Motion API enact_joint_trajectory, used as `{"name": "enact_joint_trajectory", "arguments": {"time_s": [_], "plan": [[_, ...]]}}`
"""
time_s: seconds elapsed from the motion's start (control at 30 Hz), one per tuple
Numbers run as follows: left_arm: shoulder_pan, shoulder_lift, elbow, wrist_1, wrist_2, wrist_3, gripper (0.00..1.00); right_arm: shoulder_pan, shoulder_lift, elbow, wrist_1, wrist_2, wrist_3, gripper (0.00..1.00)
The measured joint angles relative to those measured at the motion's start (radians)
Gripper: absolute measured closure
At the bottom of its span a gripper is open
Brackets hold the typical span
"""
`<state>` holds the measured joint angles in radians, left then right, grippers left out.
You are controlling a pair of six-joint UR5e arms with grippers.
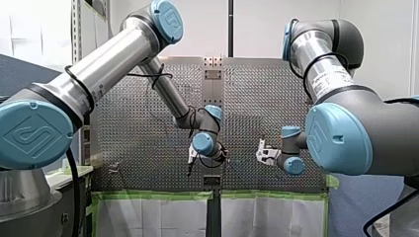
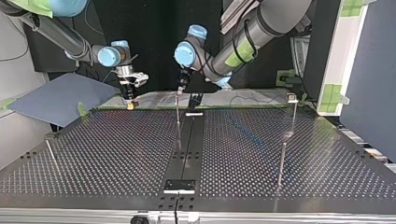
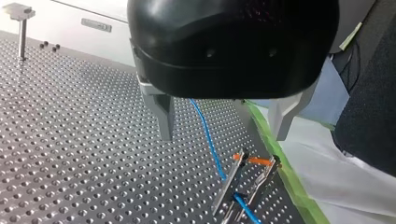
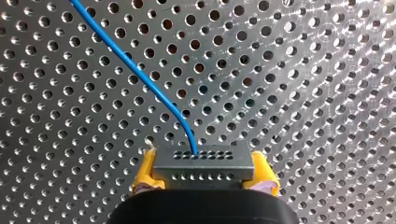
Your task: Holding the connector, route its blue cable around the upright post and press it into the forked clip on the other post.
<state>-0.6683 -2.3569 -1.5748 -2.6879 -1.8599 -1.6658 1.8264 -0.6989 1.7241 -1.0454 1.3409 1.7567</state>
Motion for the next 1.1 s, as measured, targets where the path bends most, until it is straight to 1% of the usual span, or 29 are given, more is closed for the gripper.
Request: {"name": "enact_joint_trajectory", "arguments": {"time_s": [0.2, 0.37, 0.5, 0.67, 0.8, 0.9, 1.1], "plan": [[-0.005, 0.0, -0.012, -0.002, -0.014, -0.038, 0.0, 0.001, 0.0, 0.0, 0.001, 0.0, 0.0, 1.0], [-0.005, 0.0, -0.044, 0.041, -0.014, -0.075, 0.0, 0.0, 0.0, 0.0, 0.0, 0.0, 0.0, 1.0], [-0.005, -0.002, -0.051, 0.073, -0.014, -0.094, 0.0, -0.001, 0.0, 0.0, 0.0, 0.0, 0.0, 1.0], [-0.006, -0.005, -0.052, 0.114, -0.014, -0.137, 0.0, -0.001, 0.0, 0.0, 0.001, -0.001, 0.001, 1.0], [-0.006, -0.007, -0.052, 0.141, -0.025, -0.139, 0.0, -0.004, 0.0, 0.0, 0.001, -0.001, 0.002, 1.0], [-0.006, -0.007, -0.054, 0.145, -0.047, -0.139, 0.0, -0.005, 0.0, 0.0, -0.001, -0.001, 0.003, 1.0], [-0.005, -0.014, -0.086, 0.157, -0.108, -0.121, 0.0, -0.004, 0.0, 0.0, 0.0, 0.0, 0.004, 1.0]]}}
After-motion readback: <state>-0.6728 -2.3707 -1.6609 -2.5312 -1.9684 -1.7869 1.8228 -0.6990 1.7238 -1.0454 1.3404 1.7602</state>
